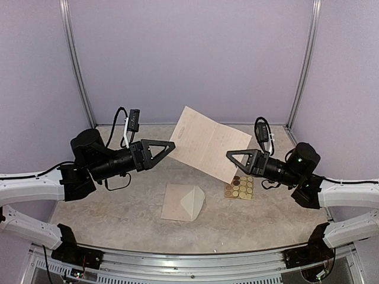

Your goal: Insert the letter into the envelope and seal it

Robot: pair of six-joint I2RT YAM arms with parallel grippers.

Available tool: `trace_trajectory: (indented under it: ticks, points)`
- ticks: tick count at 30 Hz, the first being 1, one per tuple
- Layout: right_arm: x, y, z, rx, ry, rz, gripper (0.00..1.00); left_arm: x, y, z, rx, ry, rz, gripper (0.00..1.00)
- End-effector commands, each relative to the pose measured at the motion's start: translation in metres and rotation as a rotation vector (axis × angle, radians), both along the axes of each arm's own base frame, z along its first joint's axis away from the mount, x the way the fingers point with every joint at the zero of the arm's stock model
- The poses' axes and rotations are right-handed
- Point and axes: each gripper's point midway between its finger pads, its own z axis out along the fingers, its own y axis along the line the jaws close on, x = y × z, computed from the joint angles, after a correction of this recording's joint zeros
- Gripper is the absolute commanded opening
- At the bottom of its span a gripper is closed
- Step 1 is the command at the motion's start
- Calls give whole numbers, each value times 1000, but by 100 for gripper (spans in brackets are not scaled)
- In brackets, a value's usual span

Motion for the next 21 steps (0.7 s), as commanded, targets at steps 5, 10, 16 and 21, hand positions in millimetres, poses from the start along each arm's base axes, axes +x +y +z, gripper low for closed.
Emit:
trace_trajectory:
  ticks: [5,10,16,21]
  points:
    - [-36,-1,33,-14,-196,128,0,41,53,-7,-1,96,219,66]
    - [-54,-2,46,-1,-266,202,0,56,56,-32,1,191,245,67]
    - [-69,-2,53,14,-311,276,0,66,45,-62,44,277,249,68]
    - [-79,-1,57,23,-337,312,0,68,35,-75,63,300,225,68]
